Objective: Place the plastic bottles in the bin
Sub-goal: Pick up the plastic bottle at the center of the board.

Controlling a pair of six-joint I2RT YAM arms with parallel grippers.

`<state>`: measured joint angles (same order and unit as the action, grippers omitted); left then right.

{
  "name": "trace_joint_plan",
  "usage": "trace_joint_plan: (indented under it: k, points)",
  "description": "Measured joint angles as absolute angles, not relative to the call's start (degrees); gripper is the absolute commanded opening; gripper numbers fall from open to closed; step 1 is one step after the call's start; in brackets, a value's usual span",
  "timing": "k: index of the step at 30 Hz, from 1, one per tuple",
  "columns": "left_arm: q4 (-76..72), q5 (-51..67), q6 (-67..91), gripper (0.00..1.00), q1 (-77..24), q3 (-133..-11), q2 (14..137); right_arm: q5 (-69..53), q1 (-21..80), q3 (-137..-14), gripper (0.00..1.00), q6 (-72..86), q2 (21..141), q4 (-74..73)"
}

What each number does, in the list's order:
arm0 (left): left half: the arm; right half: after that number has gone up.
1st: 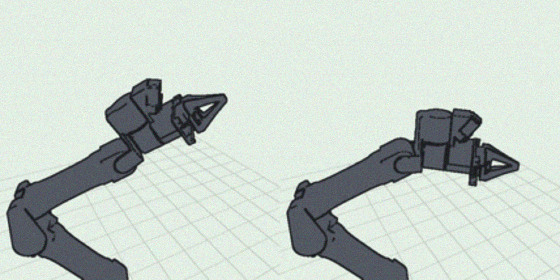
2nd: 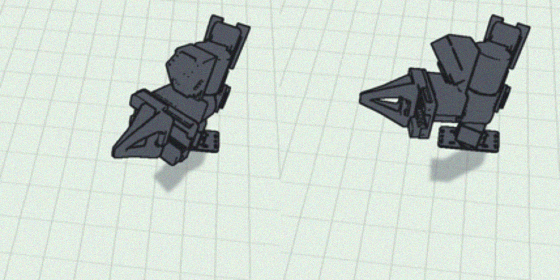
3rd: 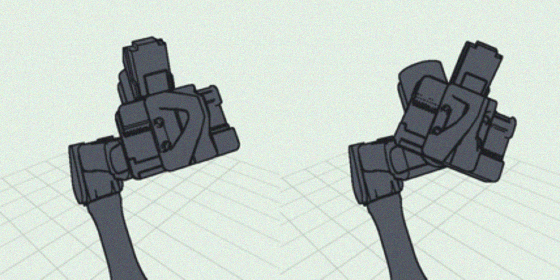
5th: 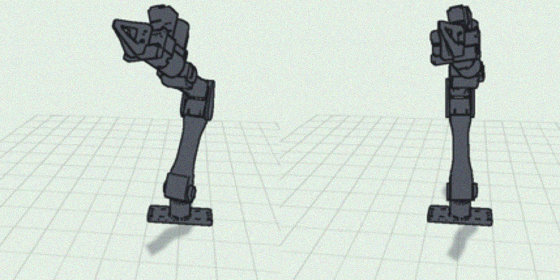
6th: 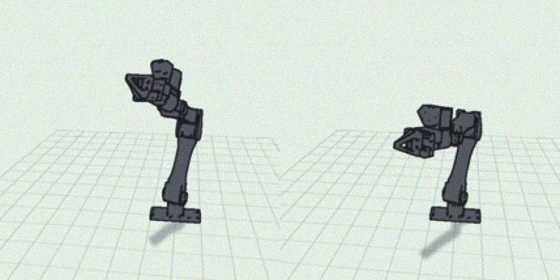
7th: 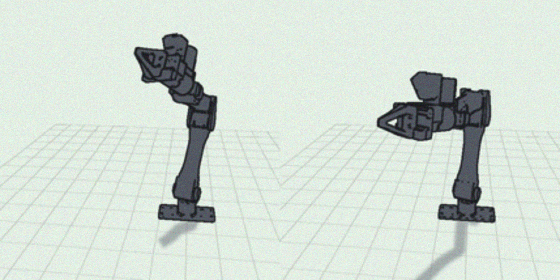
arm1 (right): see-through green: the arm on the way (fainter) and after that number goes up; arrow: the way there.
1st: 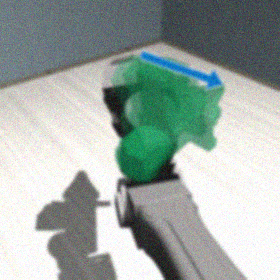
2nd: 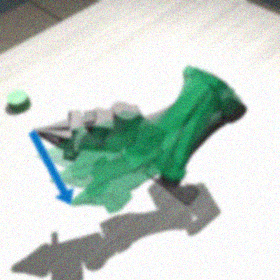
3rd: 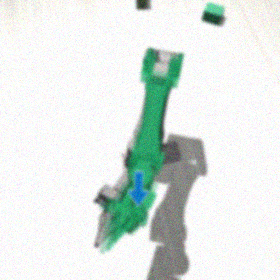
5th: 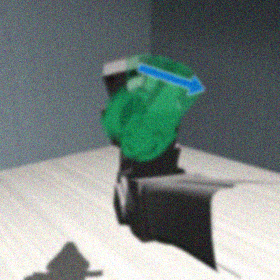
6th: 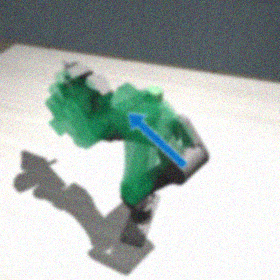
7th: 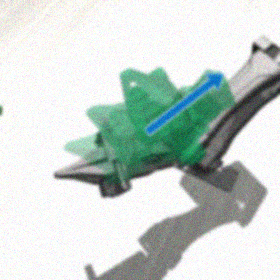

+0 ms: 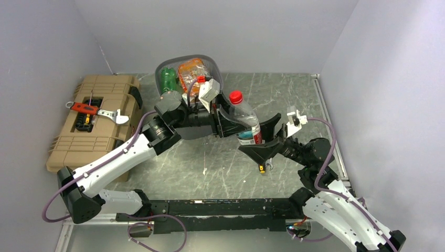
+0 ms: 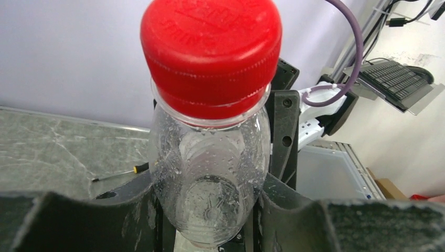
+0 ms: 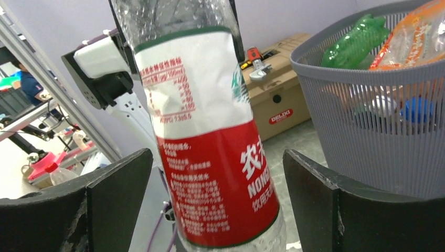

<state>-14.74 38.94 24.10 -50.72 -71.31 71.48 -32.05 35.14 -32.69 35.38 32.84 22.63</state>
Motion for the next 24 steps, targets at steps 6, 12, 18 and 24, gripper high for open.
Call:
trace_joint_plan:
  k: [6,12,18,24]
  points:
    - [-13.6,36.2,22.0,0.07,-50.7,-71.2,69.6,-31.6,35.1,-36.7,1.0,33.0,29.7,11.8]
    - [-7.0,29.0,16.0,0.04,-51.3,-72.6,65.4,-26.7,35.1,-43.5,1.0,28.3,25.1,-1.6]
    - [6.2,11.6,4.4,0.0,-51.1,-82.1,63.1,-18.5,35.1,-47.0,1.0,24.7,18.3,-10.0]
    - [14.5,-9.8,-7.8,0.0,-51.0,-89.6,63.3,-11.0,35.1,-44.9,1.0,24.0,17.1,-14.2]
